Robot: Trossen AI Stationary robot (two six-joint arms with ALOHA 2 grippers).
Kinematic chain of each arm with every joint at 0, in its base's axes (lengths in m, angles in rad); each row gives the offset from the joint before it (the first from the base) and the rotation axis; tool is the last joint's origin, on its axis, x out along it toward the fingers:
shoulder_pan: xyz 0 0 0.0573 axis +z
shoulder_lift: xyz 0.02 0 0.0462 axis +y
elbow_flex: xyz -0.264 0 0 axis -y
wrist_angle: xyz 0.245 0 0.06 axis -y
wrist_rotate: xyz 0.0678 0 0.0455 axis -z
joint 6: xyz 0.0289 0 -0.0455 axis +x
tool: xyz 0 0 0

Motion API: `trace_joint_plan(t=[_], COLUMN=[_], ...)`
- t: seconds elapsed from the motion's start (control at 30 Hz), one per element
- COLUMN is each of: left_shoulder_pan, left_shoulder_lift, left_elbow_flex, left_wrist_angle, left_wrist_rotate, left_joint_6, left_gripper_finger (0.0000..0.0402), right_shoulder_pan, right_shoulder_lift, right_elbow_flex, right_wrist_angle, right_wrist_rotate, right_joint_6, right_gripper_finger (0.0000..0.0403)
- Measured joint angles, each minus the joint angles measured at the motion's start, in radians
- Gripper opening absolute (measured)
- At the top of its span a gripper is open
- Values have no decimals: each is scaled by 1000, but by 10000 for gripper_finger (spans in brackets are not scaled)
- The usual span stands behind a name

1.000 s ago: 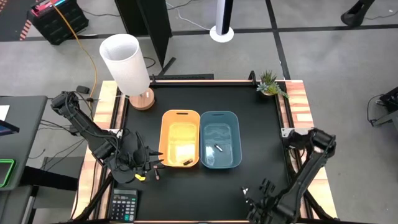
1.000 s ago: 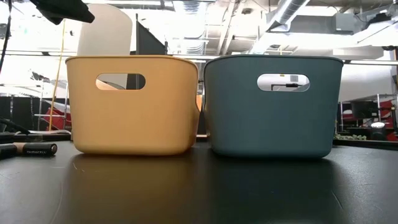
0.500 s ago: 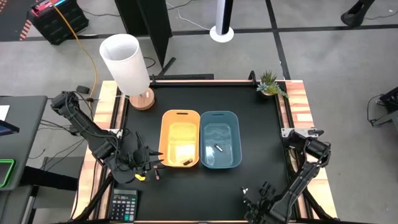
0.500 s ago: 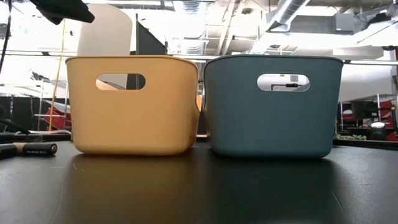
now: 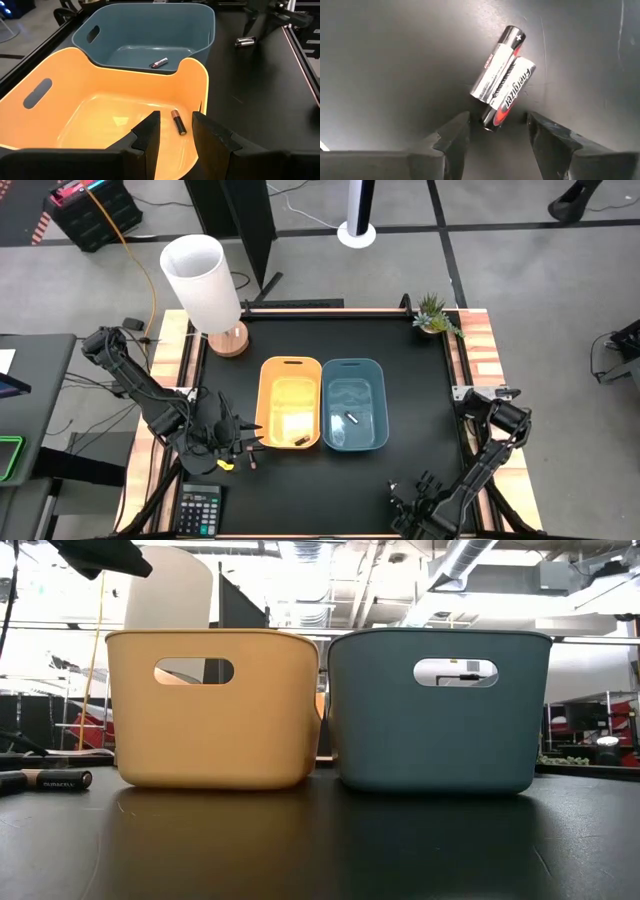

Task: Sort batteries
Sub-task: Put the right silver battery into the blue bin

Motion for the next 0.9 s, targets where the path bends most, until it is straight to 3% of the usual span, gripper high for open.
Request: trace_joint_plan(t=[0.57,0.9], left_shoulder_pan=[0,0], left_shoulder_lift=[0,0], left_elbow_flex=[0,0], left_wrist_angle=[-2,-2], left_wrist_rotate=[0,0], left_joint_6=[1,1], left_gripper_finger=[107,107], right_shoulder_pan=[-49,-49], right_shoulder_lift=[0,-1], right_elbow_flex=[0,0], right_wrist_angle=[3,3], right_wrist_rotate=[-13,-28], right_joint_6=[-72,-78], right_gripper_finger=[78,59])
